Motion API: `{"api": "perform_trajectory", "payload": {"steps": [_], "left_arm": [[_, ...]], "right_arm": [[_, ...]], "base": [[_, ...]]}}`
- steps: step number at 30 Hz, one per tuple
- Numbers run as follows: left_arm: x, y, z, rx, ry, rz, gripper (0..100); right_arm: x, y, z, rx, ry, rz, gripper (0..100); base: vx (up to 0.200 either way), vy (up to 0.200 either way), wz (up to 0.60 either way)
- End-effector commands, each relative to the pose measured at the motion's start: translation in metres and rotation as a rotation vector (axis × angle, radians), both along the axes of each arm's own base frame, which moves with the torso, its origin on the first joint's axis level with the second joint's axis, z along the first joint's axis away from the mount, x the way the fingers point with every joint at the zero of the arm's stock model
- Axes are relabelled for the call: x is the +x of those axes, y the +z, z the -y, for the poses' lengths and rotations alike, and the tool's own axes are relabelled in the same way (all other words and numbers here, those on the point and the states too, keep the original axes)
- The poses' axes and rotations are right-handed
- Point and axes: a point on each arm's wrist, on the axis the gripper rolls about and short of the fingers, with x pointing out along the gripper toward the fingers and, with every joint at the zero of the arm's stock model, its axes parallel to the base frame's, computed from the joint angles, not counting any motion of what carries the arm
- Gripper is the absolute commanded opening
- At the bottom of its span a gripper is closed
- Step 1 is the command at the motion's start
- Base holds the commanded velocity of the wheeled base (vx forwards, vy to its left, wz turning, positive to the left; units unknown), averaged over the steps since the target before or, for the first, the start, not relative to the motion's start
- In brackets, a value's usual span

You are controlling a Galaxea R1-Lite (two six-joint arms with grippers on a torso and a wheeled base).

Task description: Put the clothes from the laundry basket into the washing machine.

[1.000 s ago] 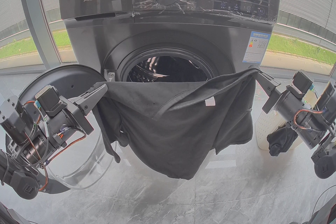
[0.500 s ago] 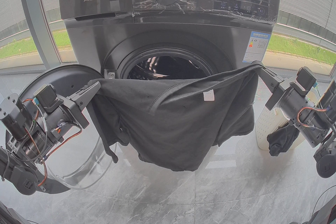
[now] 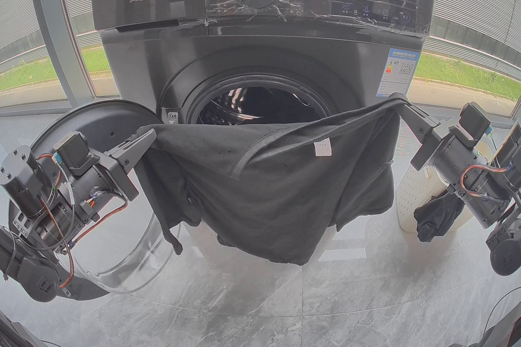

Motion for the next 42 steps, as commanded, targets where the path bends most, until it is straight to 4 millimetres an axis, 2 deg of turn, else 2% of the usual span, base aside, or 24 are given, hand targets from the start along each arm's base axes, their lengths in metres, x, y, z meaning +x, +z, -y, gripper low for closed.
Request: {"api": "perform_trajectory", "payload": {"steps": [1,7,12,16,22,25,31,38,42], "left_arm": [[0.0,-0.001,0.0,0.002,-0.009,-0.003,100],[-0.007,-0.006,0.002,0.014,-0.05,-0.027,100],[-0.019,-0.024,0.009,0.049,-0.123,-0.102,100],[-0.02,-0.041,0.016,0.098,-0.149,-0.159,100],[-0.011,-0.07,0.035,0.228,-0.194,-0.208,100],[-0.003,-0.085,0.049,0.269,-0.223,-0.231,100],[0.011,-0.093,0.066,0.275,-0.25,-0.232,100],[0.02,-0.12,0.084,0.316,-0.279,-0.294,100],[0.034,-0.122,0.092,0.308,-0.252,-0.269,100]], "right_arm": [[0.002,-0.001,0.0,0.0,-0.003,-0.003,0],[0.002,-0.002,-0.001,-0.003,0.001,-0.007,0],[0.004,-0.005,-0.006,-0.007,0.014,-0.015,0],[0.002,-0.01,-0.015,-0.012,0.046,-0.027,0],[-0.007,-0.008,-0.035,-0.005,0.122,-0.022,0],[-0.006,-0.008,-0.04,0.002,0.116,-0.023,0],[-0.007,-0.004,-0.046,0.007,0.134,-0.013,0],[-0.015,0.015,-0.067,0.052,0.211,0.047,0],[-0.021,0.017,-0.074,0.057,0.248,0.052,0]], "base": [[0.0,0.0,0.0],[0.0,0.0,0.0],[0.0,0.0,0.0],[0.0,0.0,0.0],[0.0,0.0,0.0],[0.0,0.0,0.0],[0.0,0.0,0.0],[0.0,0.0,0.0],[0.0,0.0,0.0]]}}
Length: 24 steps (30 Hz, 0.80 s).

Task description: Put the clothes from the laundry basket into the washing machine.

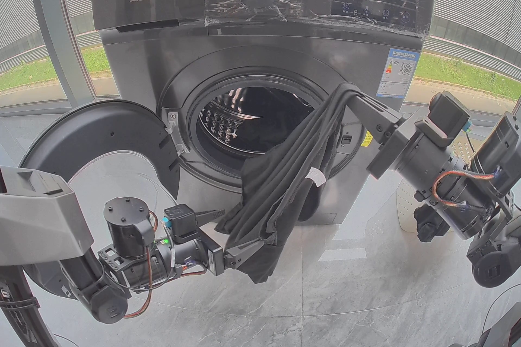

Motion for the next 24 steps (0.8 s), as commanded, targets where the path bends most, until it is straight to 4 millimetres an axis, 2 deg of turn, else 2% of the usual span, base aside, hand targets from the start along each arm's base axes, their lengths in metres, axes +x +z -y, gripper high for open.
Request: {"api": "perform_trajectory", "payload": {"steps": [1,6,7,12,18,24], "left_arm": [[0.015,-0.014,0.011,0.007,0.004,-0.012,100],[0.019,-0.015,0.014,0.005,0.004,-0.008,100],[0.025,-0.019,0.019,0.003,0.001,-0.003,100],[0.029,-0.024,0.022,0.008,0.001,-0.006,100],[0.026,-0.028,0.021,0.022,-0.005,-0.019,100],[0.022,-0.033,0.029,0.029,-0.02,-0.03,100]], "right_arm": [[-0.008,0.003,-0.012,0.015,0.056,0.006,0],[-0.013,0.003,-0.016,0.031,0.088,-0.011,0],[-0.014,0.0,-0.022,0.029,0.105,-0.022,0],[-0.013,-0.008,-0.03,0.013,0.123,-0.037,0],[-0.013,-0.013,-0.035,0.008,0.134,-0.043,0],[-0.013,-0.013,-0.034,0.007,0.132,-0.044,0]], "base": [[0.0,0.0,0.0],[0.0,0.0,0.0],[0.0,0.0,0.0],[0.0,0.0,0.0],[0.0,0.0,0.0],[0.0,0.0,0.0]]}}
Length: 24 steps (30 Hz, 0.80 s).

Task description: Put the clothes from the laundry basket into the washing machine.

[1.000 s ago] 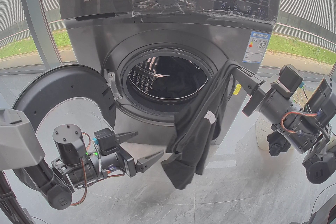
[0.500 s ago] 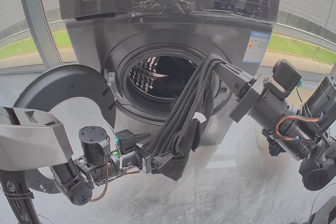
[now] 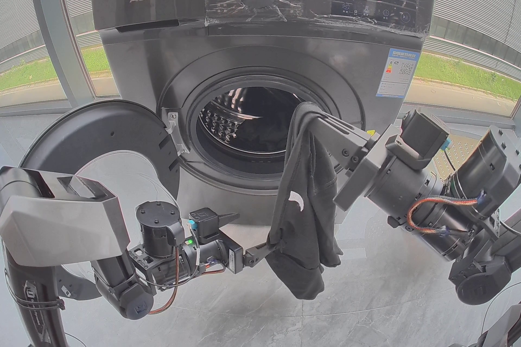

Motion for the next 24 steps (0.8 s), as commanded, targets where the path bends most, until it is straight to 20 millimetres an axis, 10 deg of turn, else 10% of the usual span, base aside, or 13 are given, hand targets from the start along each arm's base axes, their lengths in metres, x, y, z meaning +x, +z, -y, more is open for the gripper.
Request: {"api": "perform_trajectory", "payload": {"steps": [1,15,16,24], "left_arm": [[-0.004,-0.005,0.006,0.01,-0.02,-0.014,100],[0.013,-0.033,0.02,0.038,0.016,-0.03,100],[0.015,-0.036,0.019,0.048,0.034,-0.027,0],[0.012,-0.023,0.015,0.036,0.044,0.001,0]], "right_arm": [[0.001,-0.002,-0.001,-0.006,0.002,-0.005,0],[-0.005,-0.006,-0.007,-0.015,0.027,-0.013,0],[-0.004,-0.006,-0.006,-0.016,0.023,-0.012,0],[0.016,-0.008,0.002,-0.021,-0.047,-0.015,0]], "base": [[0.0,0.0,0.0],[0.0,0.0,0.0],[0.0,0.0,0.0],[0.0,0.0,0.0]]}}
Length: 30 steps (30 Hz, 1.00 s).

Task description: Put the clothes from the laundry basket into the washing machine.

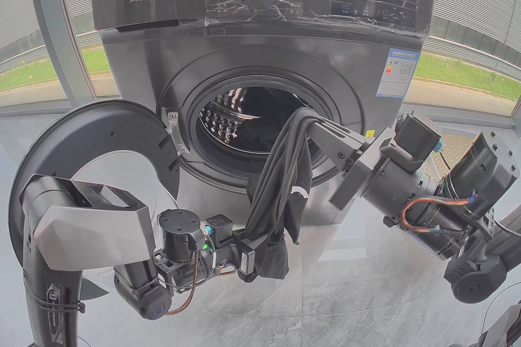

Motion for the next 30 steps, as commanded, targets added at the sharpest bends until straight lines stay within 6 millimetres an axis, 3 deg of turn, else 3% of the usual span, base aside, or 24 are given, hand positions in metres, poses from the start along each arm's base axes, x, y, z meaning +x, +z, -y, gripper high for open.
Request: {"api": "perform_trajectory", "payload": {"steps": [1,7,12,23,29,30], "left_arm": [[-0.005,0.01,-0.003,-0.01,0.0,0.014,0],[-0.021,0.031,-0.008,-0.028,-0.024,0.035,0],[-0.058,0.062,-0.025,-0.051,-0.094,0.055,0],[-0.09,0.118,-0.047,-0.167,-0.149,0.2,0],[-0.092,0.126,-0.05,-0.184,-0.143,0.227,0],[-0.089,0.129,-0.05,-0.194,-0.135,0.236,0]], "right_arm": [[0.014,-0.003,0.004,-0.006,-0.043,-0.004,0],[0.037,-0.007,0.006,-0.015,-0.089,-0.007,0],[0.068,-0.016,0.014,-0.03,-0.144,-0.015,0],[0.08,-0.045,0.015,-0.083,-0.171,-0.079,0],[0.082,-0.061,0.01,-0.115,-0.162,-0.116,0],[0.08,-0.072,0.009,-0.148,-0.16,-0.142,0]], "base": [[0.0,0.0,0.0],[0.0,0.0,0.0],[0.0,0.0,0.0],[0.0,0.0,0.0],[0.0,0.0,0.0],[0.0,0.0,0.0]]}}
